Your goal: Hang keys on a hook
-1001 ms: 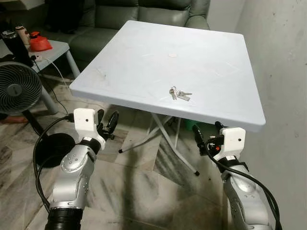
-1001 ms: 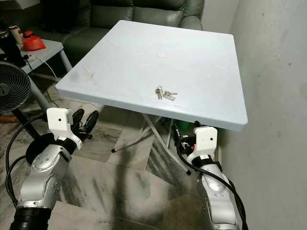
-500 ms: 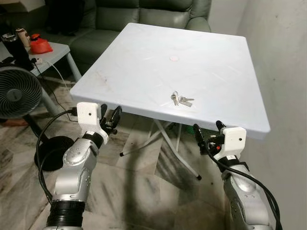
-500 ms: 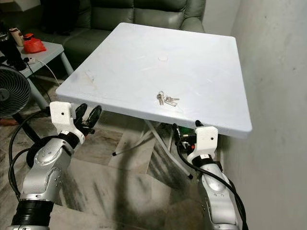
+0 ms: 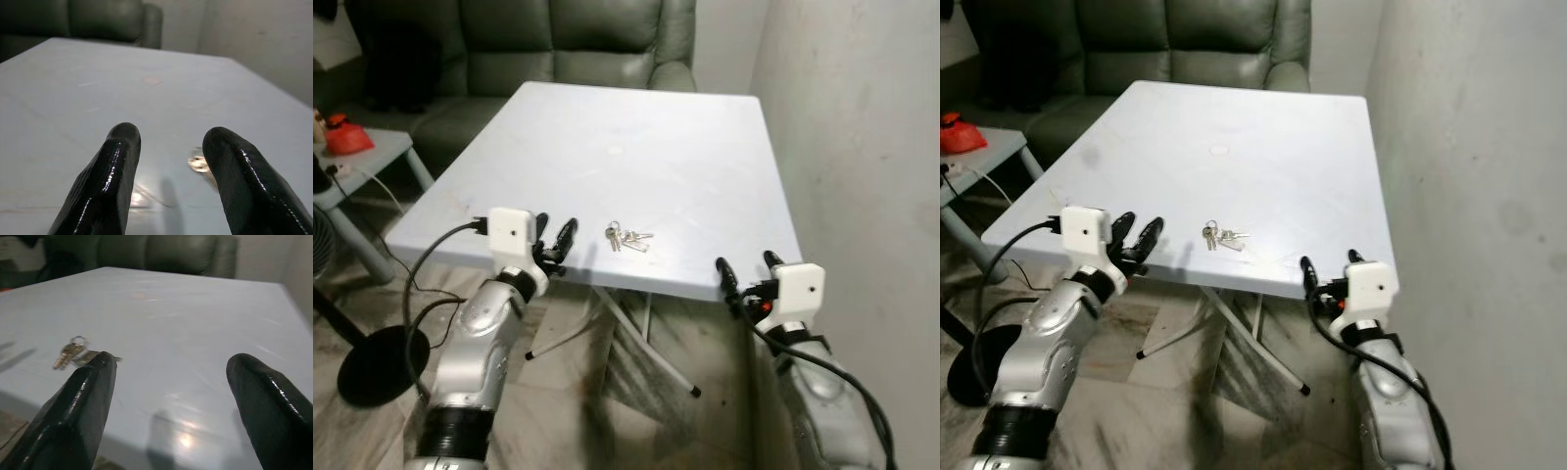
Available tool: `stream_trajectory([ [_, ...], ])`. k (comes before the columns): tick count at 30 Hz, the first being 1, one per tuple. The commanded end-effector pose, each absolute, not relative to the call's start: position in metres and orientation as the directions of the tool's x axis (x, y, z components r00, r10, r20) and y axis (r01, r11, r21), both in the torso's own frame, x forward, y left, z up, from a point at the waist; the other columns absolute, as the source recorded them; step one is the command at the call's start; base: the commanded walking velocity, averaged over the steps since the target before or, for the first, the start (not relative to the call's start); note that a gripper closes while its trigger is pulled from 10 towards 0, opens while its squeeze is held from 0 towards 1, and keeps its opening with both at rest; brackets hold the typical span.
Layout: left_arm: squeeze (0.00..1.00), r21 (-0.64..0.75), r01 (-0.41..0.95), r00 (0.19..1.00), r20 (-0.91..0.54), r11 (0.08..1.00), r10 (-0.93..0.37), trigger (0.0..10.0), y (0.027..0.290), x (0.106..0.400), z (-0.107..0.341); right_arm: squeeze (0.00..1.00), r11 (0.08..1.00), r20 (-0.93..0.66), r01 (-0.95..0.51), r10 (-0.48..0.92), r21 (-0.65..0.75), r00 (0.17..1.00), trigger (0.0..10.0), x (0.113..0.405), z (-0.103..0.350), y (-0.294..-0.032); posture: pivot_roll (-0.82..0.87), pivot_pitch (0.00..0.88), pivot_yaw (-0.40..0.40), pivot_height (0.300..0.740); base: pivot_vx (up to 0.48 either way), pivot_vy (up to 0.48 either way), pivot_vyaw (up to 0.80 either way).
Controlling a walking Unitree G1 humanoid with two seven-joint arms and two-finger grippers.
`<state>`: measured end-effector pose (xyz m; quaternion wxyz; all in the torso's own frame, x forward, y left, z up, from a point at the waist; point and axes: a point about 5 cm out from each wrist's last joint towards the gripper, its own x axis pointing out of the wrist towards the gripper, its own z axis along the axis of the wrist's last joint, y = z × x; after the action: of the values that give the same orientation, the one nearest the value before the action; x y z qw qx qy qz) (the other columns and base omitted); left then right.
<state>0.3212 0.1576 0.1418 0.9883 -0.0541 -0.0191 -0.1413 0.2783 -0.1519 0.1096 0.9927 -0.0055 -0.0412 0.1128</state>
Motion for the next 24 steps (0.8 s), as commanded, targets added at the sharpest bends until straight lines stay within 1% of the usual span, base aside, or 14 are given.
stream_trajectory([
  [1, 0.00, -0.097, 0.299, 0.954, 0.055, 0.949, -0.295, 10.0, 0.1538, 0.3211, 0.1430, 0.00, 0.976, 0.095, -0.216, 0.218, -0.031, 0.971, 10.0, 0.2780, 0.1136, -0.1557, -0.04, 0.036, 0.030, 0.740, 0.349, 0.000, 0.80],
  [7, 0.00, -0.103, 0.301, 0.953, 0.056, 0.948, -0.297, 10.0, 0.1538, 0.3212, 0.1435, 0.00, 0.976, 0.110, -0.218, 0.220, -0.031, 0.969, 10.0, 0.2778, 0.1143, -0.1549, -0.04, 0.036, 0.030, 0.740, 0.349, 0.000, 0.80],
  [9, 0.00, -0.097, 0.301, 0.953, 0.059, 0.949, -0.297, 10.0, 0.1540, 0.3214, 0.1440, 0.00, 0.978, 0.114, -0.210, 0.209, 0.000, 0.971, 10.0, 0.2781, 0.1146, -0.1552, -0.04, 0.036, 0.030, 0.740, 0.349, 0.000, 0.00],
  [16, 0.00, -0.100, 0.306, 0.952, 0.062, 0.947, -0.301, 10.0, 0.1526, 0.3219, 0.1445, 0.00, 0.976, 0.113, -0.218, 0.217, -0.002, 0.970, 10.0, 0.2787, 0.1147, -0.1550, -0.03, 0.028, 0.027, 0.740, 0.348, 0.000, 0.00],
  [24, 0.00, -0.068, 0.287, 0.955, 0.093, 0.956, -0.280, 10.0, 0.1491, 0.3220, 0.1467, 0.00, 0.973, 0.113, -0.230, 0.229, -0.010, 0.967, 10.0, 0.2805, 0.1152, -0.1559, -0.03, 0.029, 0.022, 0.740, 0.000, 0.000, 0.00],
])
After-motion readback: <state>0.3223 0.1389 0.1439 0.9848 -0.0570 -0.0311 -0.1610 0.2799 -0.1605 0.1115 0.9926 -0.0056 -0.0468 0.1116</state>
